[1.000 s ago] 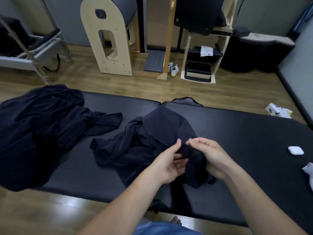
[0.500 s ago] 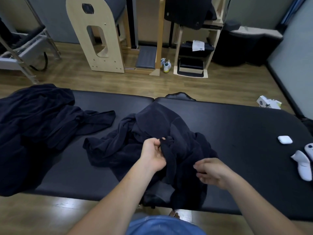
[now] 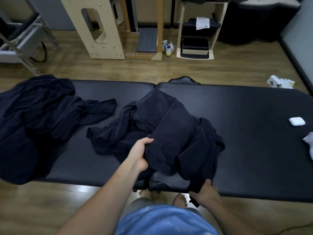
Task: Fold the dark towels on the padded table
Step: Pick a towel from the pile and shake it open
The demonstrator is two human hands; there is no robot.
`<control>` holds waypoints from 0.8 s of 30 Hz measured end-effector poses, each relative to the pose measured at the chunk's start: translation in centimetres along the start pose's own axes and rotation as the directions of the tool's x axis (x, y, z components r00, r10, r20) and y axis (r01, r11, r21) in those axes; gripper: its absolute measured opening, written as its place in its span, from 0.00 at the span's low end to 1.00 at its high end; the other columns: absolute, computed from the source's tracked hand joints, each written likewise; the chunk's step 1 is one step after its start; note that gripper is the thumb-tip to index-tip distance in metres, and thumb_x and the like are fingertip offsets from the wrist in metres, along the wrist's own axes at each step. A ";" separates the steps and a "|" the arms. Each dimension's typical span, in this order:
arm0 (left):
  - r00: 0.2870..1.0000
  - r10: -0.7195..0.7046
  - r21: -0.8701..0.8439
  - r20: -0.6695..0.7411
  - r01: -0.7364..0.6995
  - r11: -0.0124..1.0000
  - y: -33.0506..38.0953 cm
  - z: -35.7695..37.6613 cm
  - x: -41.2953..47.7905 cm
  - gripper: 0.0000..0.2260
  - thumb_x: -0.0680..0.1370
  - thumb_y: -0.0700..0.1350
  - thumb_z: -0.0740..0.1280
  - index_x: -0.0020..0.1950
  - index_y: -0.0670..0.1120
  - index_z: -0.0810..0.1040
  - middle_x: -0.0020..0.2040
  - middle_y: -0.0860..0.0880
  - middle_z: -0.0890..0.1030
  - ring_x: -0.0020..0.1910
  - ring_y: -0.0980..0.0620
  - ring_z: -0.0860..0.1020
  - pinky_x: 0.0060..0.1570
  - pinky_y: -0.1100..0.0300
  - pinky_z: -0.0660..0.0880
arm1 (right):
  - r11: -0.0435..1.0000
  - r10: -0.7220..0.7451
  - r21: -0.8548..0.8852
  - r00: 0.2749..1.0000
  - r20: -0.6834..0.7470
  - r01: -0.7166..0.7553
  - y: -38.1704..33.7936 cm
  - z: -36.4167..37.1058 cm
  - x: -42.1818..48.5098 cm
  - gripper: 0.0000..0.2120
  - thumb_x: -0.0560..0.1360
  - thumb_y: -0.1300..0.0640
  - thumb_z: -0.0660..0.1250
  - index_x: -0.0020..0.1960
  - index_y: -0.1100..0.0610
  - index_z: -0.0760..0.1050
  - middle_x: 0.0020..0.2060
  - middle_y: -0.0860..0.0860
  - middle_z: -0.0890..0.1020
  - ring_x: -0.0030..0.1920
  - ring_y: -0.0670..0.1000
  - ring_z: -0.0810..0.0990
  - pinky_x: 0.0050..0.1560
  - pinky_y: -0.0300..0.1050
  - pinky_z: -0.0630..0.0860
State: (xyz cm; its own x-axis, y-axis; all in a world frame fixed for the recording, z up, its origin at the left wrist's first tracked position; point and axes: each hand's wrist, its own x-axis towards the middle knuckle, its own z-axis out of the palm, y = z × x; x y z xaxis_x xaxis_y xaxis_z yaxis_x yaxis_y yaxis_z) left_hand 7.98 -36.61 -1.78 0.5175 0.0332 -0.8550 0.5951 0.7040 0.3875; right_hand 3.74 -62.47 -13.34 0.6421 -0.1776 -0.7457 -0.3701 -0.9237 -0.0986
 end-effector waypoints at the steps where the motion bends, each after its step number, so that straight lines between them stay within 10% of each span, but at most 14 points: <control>1: 1.000 0.009 -0.028 -0.002 -0.010 1.000 -0.2 -0.4 0.1 0.14 0.77 0.44 0.66 0.60 0.42 0.81 0.54 0.42 0.85 0.55 0.40 0.81 0.57 0.49 0.76 | 0.999 -0.006 0.041 1.000 0.014 0.005 0.6 0.5 0.1 0.29 0.69 0.44 0.73 0.55 0.56 0.58 0.57 0.59 0.76 0.56 0.58 0.77 0.53 0.46 0.75; 8: 0.963 0.199 -0.211 -0.182 -0.236 0.949 3.3 0.6 0.3 0.12 0.77 0.48 0.67 0.57 0.45 0.82 0.54 0.44 0.85 0.52 0.43 0.82 0.45 0.52 0.78 | 0.794 -0.061 0.554 0.939 -0.338 0.251 -2.3 -4.2 1.6 0.06 0.75 0.66 0.65 0.49 0.58 0.77 0.49 0.57 0.83 0.53 0.61 0.80 0.53 0.47 0.73; 13: 0.807 0.591 -0.456 0.008 -0.523 0.720 13.3 8.1 -5.6 0.08 0.80 0.43 0.63 0.53 0.42 0.81 0.48 0.44 0.86 0.48 0.46 0.83 0.46 0.54 0.80 | -0.099 0.229 0.903 0.893 -0.388 0.418 -6.8 -21.7 -0.7 0.15 0.79 0.69 0.58 0.42 0.54 0.77 0.41 0.56 0.79 0.38 0.55 0.80 0.35 0.44 0.80; 15: 0.725 0.683 -0.489 0.085 -0.567 0.663 15.4 10.7 -8.7 0.08 0.81 0.40 0.62 0.54 0.41 0.79 0.47 0.43 0.85 0.47 0.47 0.84 0.46 0.56 0.81 | -0.226 0.154 0.853 0.882 -0.446 0.471 -7.1 -26.8 -3.1 0.09 0.78 0.69 0.64 0.45 0.57 0.79 0.41 0.55 0.80 0.40 0.51 0.81 0.37 0.39 0.79; 17: 0.704 0.696 -0.411 0.144 -0.597 0.689 15.0 12.3 -10.1 0.07 0.80 0.40 0.63 0.53 0.41 0.79 0.47 0.44 0.85 0.46 0.47 0.84 0.45 0.57 0.81 | -0.164 -0.011 0.831 0.842 -0.540 0.531 -7.4 -28.7 -4.4 0.09 0.73 0.67 0.72 0.52 0.59 0.79 0.44 0.54 0.81 0.41 0.49 0.81 0.42 0.37 0.78; 21: 0.866 0.478 -0.020 0.149 -0.481 0.877 8.9 11.6 -6.4 0.14 0.76 0.50 0.71 0.57 0.43 0.82 0.52 0.45 0.85 0.51 0.45 0.84 0.55 0.48 0.80 | 0.492 -0.092 0.617 0.742 -0.664 0.614 -7.5 -26.8 -4.0 0.19 0.71 0.64 0.75 0.60 0.54 0.79 0.50 0.51 0.81 0.48 0.49 0.81 0.49 0.38 0.78; 24: 0.944 0.326 0.157 0.058 -0.331 0.930 4.7 8.8 -3.3 0.13 0.78 0.51 0.69 0.59 0.48 0.83 0.52 0.46 0.86 0.51 0.44 0.84 0.55 0.47 0.80 | 0.692 -0.089 0.420 0.647 -0.757 0.587 -6.7 -25.0 -3.9 0.14 0.77 0.59 0.67 0.62 0.54 0.80 0.56 0.52 0.83 0.60 0.53 0.78 0.61 0.39 0.70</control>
State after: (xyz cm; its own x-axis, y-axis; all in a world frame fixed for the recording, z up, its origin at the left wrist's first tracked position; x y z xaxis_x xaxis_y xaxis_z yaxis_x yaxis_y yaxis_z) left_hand 14.42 -39.69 5.91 0.7179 0.2200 -0.6605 0.4788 0.5327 0.6978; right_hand 20.51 -64.05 6.68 0.9569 -0.2894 0.0251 -0.1613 -0.6011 -0.7827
